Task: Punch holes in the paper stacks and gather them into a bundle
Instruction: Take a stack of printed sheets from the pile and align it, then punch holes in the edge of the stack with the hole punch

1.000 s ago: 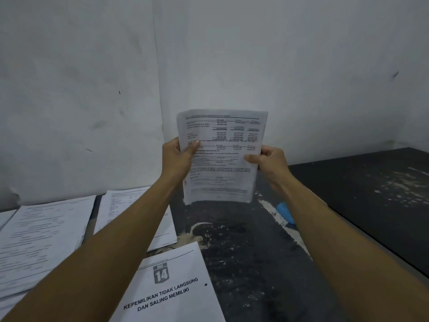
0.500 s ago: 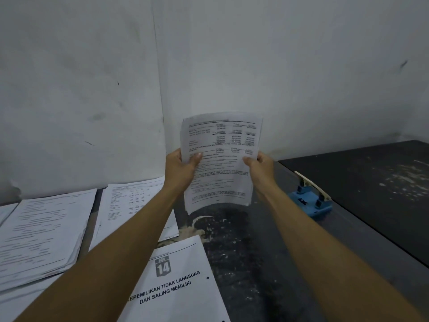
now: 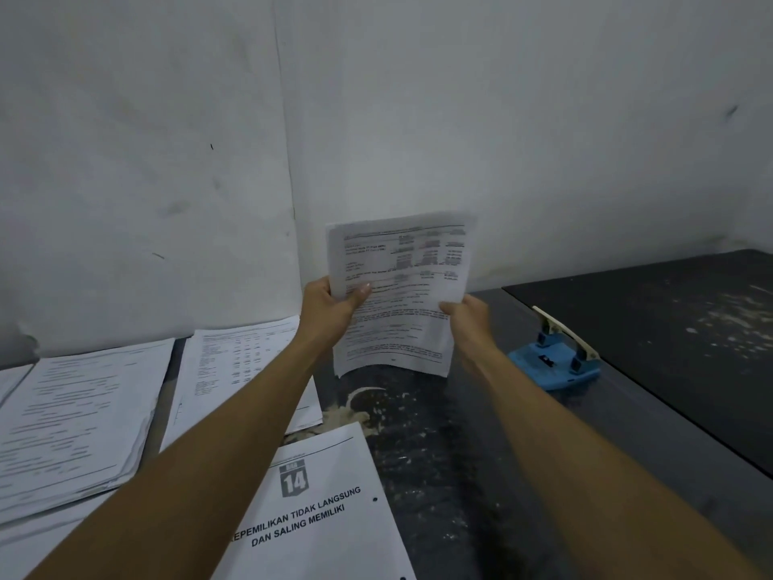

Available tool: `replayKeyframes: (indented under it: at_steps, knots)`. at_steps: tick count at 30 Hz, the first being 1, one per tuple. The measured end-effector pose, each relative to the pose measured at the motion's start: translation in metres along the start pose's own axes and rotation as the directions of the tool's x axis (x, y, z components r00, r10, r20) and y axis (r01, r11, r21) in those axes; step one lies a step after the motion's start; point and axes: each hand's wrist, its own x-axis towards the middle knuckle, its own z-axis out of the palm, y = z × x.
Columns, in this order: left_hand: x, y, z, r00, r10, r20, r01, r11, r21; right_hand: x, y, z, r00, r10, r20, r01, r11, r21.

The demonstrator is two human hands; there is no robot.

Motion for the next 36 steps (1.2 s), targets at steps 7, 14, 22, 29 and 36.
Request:
replayKeyframes:
  at_steps: [7, 14, 22, 29, 36]
  knots:
    - [0.015, 0.031, -0.002, 0.999, 0.033, 0.031, -0.031, 0.997, -0.065, 0.009, -0.03, -0.028, 0.996, -0.069, 0.059, 0.073, 0.994, -0.077]
    - [0.006, 0.029, 0.021, 0.995, -0.065, 0.071, 0.071, 0.994, -0.084, 0.01, -0.043, -0.061, 0.993, -0.038, 0.113, 0.05, 0.993, -0.11]
    - [-0.007, 0.008, 0.07, 0.976, -0.211, 0.043, 0.215, 0.966, -0.141, 0.022, -0.048, -0.112, 0.994, -0.107, 0.021, 0.109, 0.963, -0.246]
    - [-0.011, -0.027, 0.113, 0.92, -0.39, 0.042, 0.392, 0.917, -0.072, 0.046, -0.03, -0.156, 0.941, -0.301, -0.155, 0.177, 0.827, -0.534]
    - [-0.019, -0.058, 0.149, 0.868, -0.495, 0.036, 0.496, 0.868, -0.018, 0.055, -0.003, -0.173, 0.991, -0.12, 0.051, 0.124, 0.76, -0.638]
